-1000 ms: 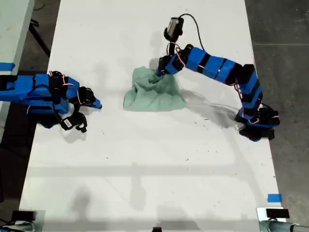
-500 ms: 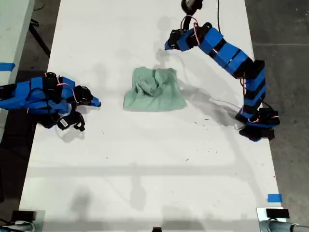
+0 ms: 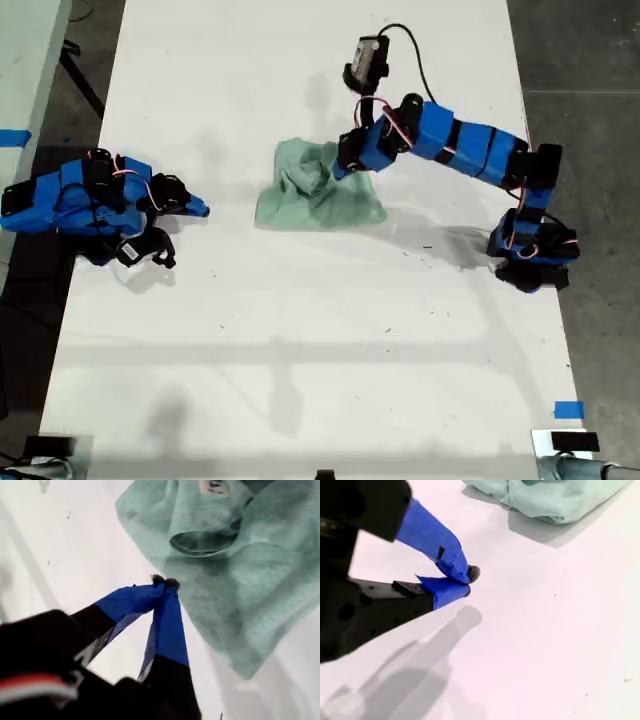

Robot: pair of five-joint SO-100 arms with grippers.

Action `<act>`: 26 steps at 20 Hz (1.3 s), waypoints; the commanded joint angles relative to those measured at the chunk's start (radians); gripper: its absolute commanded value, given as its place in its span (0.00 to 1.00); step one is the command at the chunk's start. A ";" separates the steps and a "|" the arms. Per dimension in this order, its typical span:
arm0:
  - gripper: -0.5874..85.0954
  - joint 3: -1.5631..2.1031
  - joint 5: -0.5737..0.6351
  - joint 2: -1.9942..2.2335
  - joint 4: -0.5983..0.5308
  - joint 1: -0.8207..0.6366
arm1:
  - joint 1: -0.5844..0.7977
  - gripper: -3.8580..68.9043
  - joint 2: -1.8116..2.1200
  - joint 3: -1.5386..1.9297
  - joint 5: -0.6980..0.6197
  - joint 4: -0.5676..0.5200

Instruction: Fold t-shirt

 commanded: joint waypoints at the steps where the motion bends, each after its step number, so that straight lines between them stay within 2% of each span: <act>1: 0.01 -0.006 0.000 0.003 0.002 -0.005 | -0.064 0.04 -0.031 -0.020 0.055 -0.057; 6: 0.01 -0.006 0.000 0.003 0.002 -0.002 | -0.129 0.04 -0.091 -0.017 0.117 -0.075; 15: 0.01 -0.006 0.000 0.003 0.002 0.006 | -0.044 0.04 -0.293 -0.126 0.037 -0.153; 23: 0.01 -0.006 0.000 0.003 0.002 -0.002 | 0.146 0.04 -0.376 -0.339 -0.087 -0.152; 26: 0.01 -0.006 0.000 0.003 0.002 0.000 | 0.239 0.04 -0.385 -0.339 -0.129 -0.238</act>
